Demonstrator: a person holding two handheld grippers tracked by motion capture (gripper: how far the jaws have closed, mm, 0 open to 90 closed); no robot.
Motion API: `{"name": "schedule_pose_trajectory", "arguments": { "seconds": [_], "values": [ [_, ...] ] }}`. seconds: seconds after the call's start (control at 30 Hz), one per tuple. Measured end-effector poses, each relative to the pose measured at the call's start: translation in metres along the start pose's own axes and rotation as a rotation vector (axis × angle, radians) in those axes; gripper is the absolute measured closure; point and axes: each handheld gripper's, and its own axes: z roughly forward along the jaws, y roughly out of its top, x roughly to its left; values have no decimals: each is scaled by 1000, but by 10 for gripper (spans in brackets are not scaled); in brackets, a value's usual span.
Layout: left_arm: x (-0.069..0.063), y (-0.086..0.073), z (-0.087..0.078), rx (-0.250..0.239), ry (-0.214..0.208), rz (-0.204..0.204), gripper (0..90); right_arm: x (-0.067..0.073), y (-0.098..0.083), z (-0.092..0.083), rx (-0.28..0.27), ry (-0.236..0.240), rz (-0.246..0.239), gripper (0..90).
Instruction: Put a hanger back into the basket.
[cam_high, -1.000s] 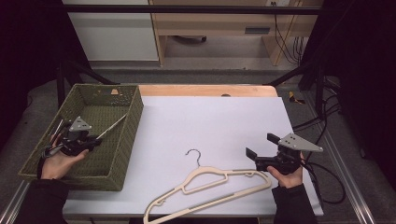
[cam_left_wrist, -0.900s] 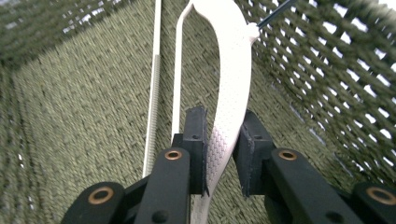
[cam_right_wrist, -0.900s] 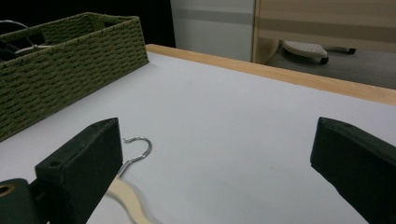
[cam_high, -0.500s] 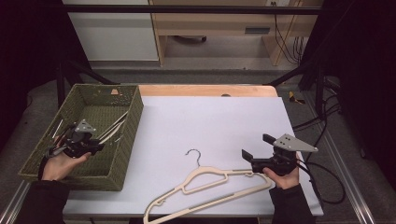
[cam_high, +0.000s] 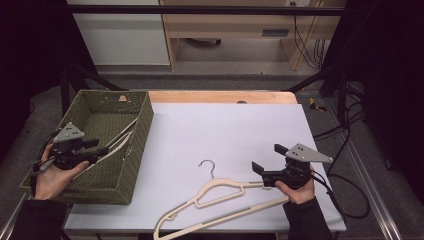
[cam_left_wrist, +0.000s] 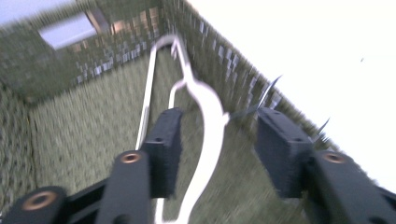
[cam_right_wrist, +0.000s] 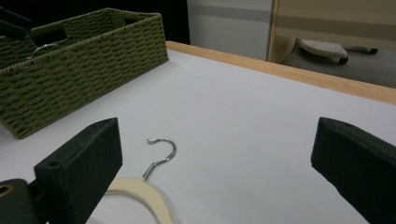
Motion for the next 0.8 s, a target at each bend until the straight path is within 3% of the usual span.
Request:
{"name": "schedule_pose_trajectory", "arguments": {
  "seconds": [0.13, 0.27, 0.43, 0.57, 0.8],
  "values": [
    [-17, 4, -11, -138, -10, -35, 372, 3, 2, 3, -4, 14, 24, 26],
    [-39, 8, -16, -237, -47, -52, 236, 7, 3, 7, 0, 23, 35, 32],
    [-69, 11, -15, -301, -108, -30, 127, 13, 3, 16, 15, -10, 42, 50],
    [-93, 10, -8, -343, -164, -40, 110, 18, 0, 25, 56, 11, 16, 70],
    [-133, 1, 11, -350, -221, -9, 101, 27, -3, 35, 79, 37, 7, 85]
  ]
}}
